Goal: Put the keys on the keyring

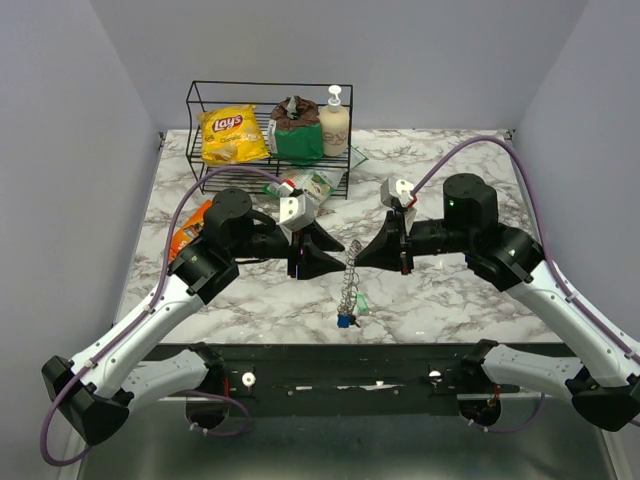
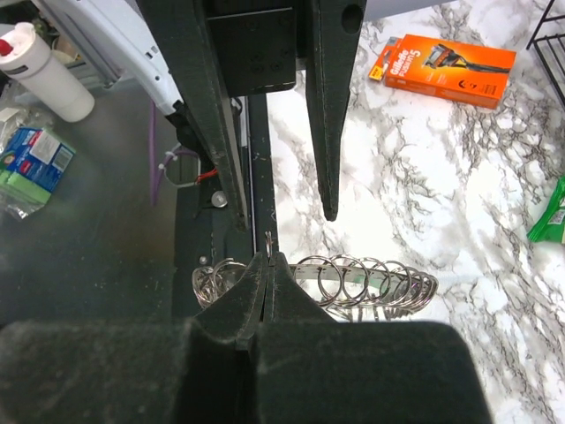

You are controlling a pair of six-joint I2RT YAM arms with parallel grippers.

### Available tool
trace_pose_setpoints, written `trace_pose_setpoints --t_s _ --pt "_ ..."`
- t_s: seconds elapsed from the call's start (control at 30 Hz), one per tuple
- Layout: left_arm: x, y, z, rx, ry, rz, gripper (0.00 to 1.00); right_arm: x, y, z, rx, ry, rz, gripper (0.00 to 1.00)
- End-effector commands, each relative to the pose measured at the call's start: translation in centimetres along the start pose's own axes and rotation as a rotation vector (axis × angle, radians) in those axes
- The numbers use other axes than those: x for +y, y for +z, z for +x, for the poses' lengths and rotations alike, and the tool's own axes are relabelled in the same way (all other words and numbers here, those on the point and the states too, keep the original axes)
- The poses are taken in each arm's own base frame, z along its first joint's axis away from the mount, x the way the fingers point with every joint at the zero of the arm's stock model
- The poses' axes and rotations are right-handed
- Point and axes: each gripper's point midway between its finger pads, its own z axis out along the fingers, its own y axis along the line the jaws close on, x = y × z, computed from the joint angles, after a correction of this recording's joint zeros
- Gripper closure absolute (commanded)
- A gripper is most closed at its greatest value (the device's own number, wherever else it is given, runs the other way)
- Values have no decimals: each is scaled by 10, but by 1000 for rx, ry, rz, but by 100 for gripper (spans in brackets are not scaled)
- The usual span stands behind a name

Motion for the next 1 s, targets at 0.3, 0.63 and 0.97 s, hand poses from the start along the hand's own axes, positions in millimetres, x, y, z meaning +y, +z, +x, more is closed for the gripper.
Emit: trace_pose_setpoints --t_s 0.3,0.63,0.97 --pt "-8 5 1 13 -3 66 53 8 -4 -13 -22 -36 -37 99" --pt "-10 11 2 10 -16 88 58 8 -3 -13 -26 -33 -36 99" --pt "-11 17 3 15 -28 103 69 8 -4 -13 -27 -31 -32 99"
